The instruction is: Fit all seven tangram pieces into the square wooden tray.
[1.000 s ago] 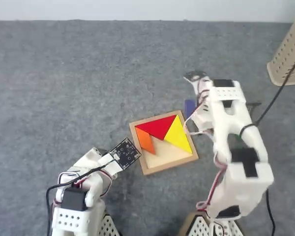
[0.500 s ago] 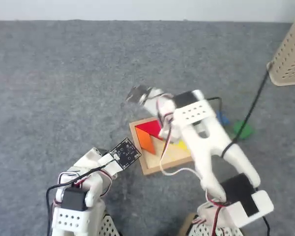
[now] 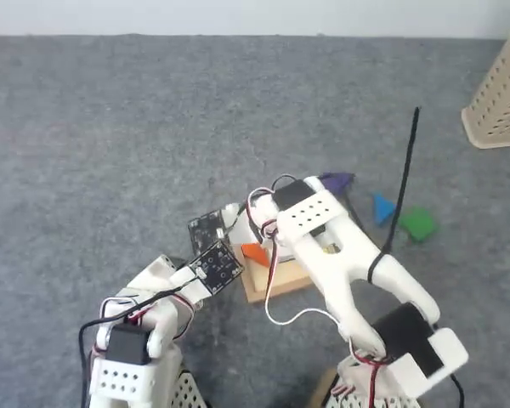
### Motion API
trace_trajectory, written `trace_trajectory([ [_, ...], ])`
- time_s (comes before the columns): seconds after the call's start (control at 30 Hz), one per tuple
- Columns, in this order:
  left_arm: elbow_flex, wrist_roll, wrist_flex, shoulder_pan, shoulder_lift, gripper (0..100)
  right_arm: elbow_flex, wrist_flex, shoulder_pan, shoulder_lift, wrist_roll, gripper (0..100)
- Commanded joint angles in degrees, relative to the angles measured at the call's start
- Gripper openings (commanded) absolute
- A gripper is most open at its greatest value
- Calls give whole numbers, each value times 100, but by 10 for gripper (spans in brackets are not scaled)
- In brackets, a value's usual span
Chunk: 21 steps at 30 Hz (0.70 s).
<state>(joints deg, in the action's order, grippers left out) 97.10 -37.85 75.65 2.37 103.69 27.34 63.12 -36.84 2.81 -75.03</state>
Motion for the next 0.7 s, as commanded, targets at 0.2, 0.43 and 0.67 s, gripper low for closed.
trace_trajectory([
  [0.2,-57,-62,26,-18,97,27,-105,84,13,444,527,151],
  [0.43,-57,-62,26,-18,97,27,-114,-22,268,462,844,152],
  [0.67,-57,-62,26,-18,97,27,-114,-171,901,470,2725,62],
])
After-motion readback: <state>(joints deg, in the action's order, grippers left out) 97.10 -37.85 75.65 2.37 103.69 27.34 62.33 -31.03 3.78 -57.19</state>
